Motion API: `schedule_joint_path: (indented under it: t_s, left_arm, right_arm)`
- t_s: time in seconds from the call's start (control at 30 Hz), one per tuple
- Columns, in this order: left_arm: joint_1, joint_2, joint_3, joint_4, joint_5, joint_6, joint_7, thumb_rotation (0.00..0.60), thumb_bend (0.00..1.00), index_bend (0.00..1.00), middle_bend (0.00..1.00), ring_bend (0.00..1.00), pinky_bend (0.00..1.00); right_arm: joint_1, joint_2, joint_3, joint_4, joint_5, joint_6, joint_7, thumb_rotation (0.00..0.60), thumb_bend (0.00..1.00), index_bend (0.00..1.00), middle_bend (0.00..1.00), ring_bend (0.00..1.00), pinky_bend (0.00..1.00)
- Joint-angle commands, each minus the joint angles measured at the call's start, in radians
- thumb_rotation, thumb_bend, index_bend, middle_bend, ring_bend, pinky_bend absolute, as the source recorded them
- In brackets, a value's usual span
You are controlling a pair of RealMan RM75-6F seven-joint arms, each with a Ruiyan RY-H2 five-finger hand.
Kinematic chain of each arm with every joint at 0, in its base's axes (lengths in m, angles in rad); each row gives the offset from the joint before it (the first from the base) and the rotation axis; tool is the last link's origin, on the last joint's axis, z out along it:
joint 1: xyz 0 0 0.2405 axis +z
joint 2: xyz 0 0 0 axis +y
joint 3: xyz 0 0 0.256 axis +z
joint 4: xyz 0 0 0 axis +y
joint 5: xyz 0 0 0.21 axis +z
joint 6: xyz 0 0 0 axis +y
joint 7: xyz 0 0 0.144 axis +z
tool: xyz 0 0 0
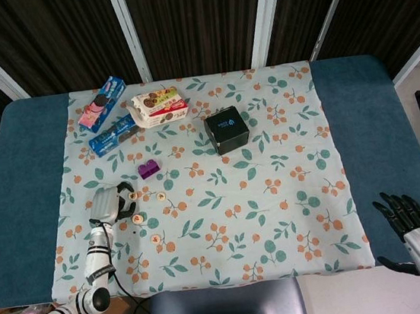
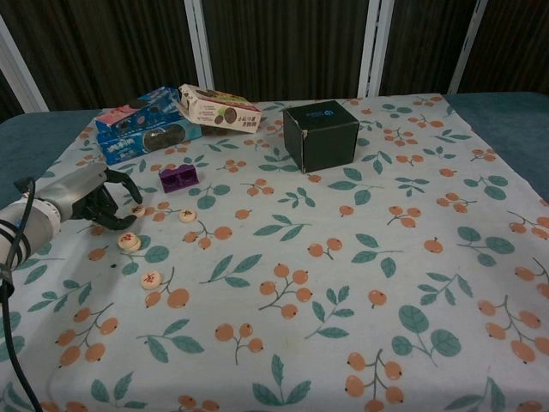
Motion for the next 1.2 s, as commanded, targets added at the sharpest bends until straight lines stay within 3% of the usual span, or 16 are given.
schedule_joint_path:
  t_s: [0.03,0.47,0.9,1.07,1.2]
  left_arm:
    - [-0.008,-0.020,0.001,0.027,0.006,0.008,-0.008,0.600,0.38,0.42,1.00,1.00,1.00]
    - [-0.020,-0.050,0.002,0.095,0.016,-0.001,-0.033,0.600,0.38,0.42,1.00,1.00,1.00]
    - [-0.025,-0.065,0.003,0.127,0.024,-0.006,-0.042,0.600,0.38,0.55,1.00,1.00,1.00]
    - [-0.004,-0.020,0.005,0.033,0.075,0.061,-0.076,0.600,0.38,0.56,1.00,1.00,1.00]
    - [0.038,0.068,0.028,-0.143,0.126,0.122,-0.088,0.600,0.38,0.56,1.00,1.00,1.00]
  right_arm:
    - [-0.001,0.001,0.001,0.000,0.001,0.002,0.003,0.600,0.14,0.00,0.00,0.00,0.00]
    - [-0.001,0.001,0.003,-0.001,0.005,0.000,0.001,0.600,0.14,0.00,0.00,0.00,0.00]
    - [-0.001,0.000,0.004,-0.002,0.008,-0.001,0.000,0.600,0.14,0.00,0.00,0.00,0.00]
    - [0.000,0.000,0.004,-0.001,0.007,-0.003,-0.002,0.600,0.14,0.00,0.00,0.00,0.00]
    - [0.002,-0.003,0.003,-0.002,0.006,-0.008,-0.010,0.600,0.14,0.00,0.00,0.00,0.00]
